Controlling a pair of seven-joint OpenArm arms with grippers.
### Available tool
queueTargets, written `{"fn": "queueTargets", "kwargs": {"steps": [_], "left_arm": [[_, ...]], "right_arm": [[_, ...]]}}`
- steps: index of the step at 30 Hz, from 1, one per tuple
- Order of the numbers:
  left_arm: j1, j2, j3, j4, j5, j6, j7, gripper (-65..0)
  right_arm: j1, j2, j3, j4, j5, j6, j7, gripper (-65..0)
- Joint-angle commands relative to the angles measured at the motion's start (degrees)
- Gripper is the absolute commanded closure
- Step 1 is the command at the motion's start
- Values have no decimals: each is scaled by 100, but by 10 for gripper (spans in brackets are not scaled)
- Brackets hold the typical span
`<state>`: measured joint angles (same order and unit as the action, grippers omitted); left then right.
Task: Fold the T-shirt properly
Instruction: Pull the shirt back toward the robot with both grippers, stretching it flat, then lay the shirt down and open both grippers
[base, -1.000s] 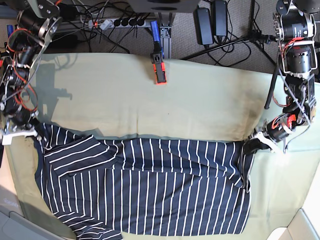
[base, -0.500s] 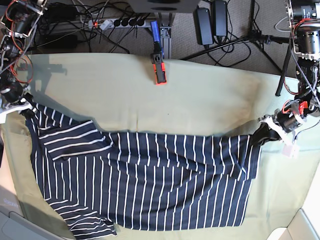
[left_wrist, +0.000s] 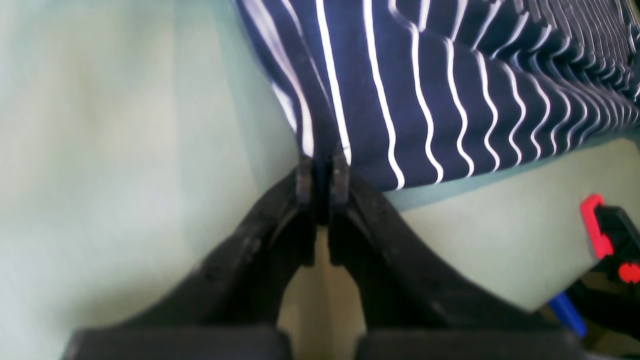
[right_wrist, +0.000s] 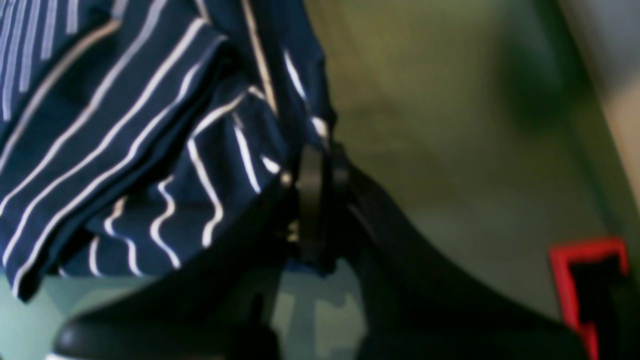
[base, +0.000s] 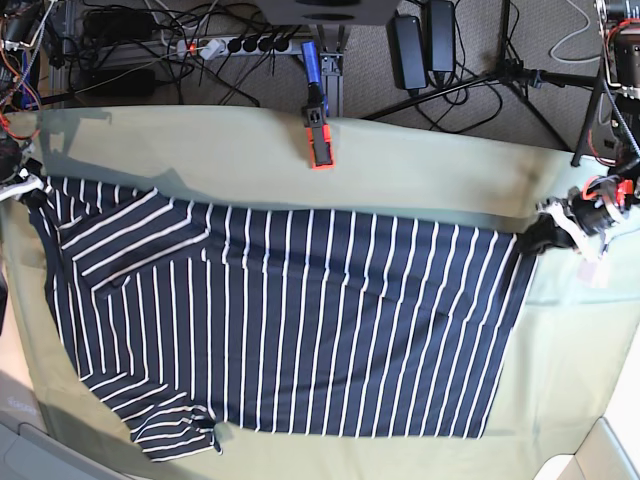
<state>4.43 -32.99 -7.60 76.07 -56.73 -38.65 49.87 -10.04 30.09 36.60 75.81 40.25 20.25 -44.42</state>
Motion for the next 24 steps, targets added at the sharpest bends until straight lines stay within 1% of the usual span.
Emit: {"fn": "queueTargets", "kwargs": {"steps": [1,12,19,24], "left_arm": [[4,-153,-122,85,-149,-135,-66,0],[857,-146,-841,142,-566,-135,101,0],[1318,-146,-935,809,-562,-135,122,0],[1414,-149,-938,988,-553,-135,120,0]], "right_arm": [[-35,166,52,96,11,348,85,0],[-629,164,52,114,111,361,85,0],[-798,166,96,170,114,367,59,0],[-879,168,96,186,114,382,31,0]]}}
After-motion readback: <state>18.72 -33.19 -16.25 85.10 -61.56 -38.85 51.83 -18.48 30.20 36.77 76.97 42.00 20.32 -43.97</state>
